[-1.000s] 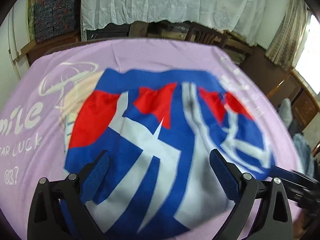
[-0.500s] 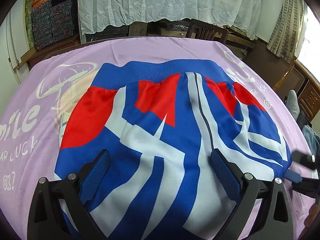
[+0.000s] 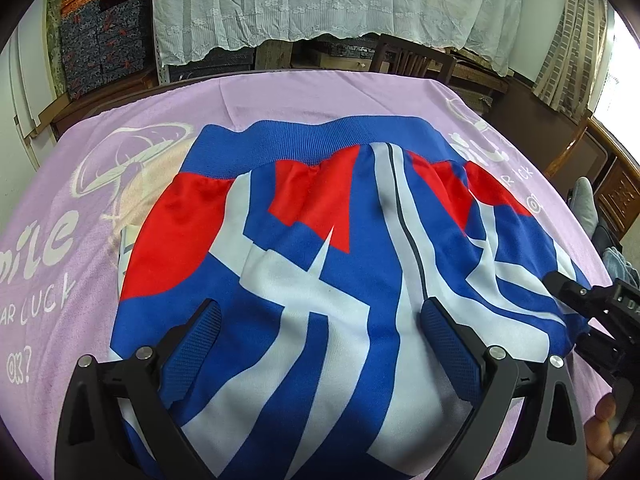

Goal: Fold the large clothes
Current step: 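Grasp the folded bundle edge with the right gripper, then flip the bundle over with the right gripper, exposing the goggle-print hood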

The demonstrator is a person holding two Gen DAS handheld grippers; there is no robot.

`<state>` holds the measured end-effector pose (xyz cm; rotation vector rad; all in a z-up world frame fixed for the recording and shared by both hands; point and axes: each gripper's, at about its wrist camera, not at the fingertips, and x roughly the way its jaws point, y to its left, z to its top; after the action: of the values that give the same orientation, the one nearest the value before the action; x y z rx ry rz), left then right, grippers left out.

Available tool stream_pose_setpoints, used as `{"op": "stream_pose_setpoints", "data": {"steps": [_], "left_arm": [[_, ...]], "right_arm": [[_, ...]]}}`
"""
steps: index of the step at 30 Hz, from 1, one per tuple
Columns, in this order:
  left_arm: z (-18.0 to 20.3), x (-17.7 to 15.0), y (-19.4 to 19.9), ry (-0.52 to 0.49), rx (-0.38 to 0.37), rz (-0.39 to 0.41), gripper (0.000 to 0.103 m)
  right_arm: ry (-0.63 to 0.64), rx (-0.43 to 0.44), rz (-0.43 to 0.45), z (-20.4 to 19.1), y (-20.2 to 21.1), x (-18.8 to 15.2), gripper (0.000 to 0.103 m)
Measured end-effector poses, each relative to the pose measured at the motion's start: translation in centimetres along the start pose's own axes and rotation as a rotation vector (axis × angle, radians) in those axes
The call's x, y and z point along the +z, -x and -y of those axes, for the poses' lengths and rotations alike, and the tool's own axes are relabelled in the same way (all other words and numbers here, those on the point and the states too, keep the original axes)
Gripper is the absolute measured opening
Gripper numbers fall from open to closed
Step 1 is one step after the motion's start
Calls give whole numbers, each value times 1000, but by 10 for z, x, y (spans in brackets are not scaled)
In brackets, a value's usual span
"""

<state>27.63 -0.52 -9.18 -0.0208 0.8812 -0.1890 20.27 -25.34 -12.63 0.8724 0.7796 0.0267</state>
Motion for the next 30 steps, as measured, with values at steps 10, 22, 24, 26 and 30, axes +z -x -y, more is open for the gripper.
{"op": "stream_pose_setpoints", "data": {"steps": [10, 22, 24, 26, 30], "left_arm": [[-2, 4, -1, -9, -8, -18, 100], [-98, 28, 30, 332, -287, -5, 100], [-109, 30, 38, 371, -374, 11, 100], [-112, 31, 48, 378, -466, 32, 100], [-94, 33, 59, 318, -633, 36, 100]], "right_arm": [[87, -29, 30, -11, 0, 2, 20], [647, -72, 218, -146, 24, -49, 12], [768, -90, 245, -161, 21, -74, 12], [888, -112, 260, -171, 14, -101, 12], [990, -128, 256, -171, 5, -126, 12]]}}
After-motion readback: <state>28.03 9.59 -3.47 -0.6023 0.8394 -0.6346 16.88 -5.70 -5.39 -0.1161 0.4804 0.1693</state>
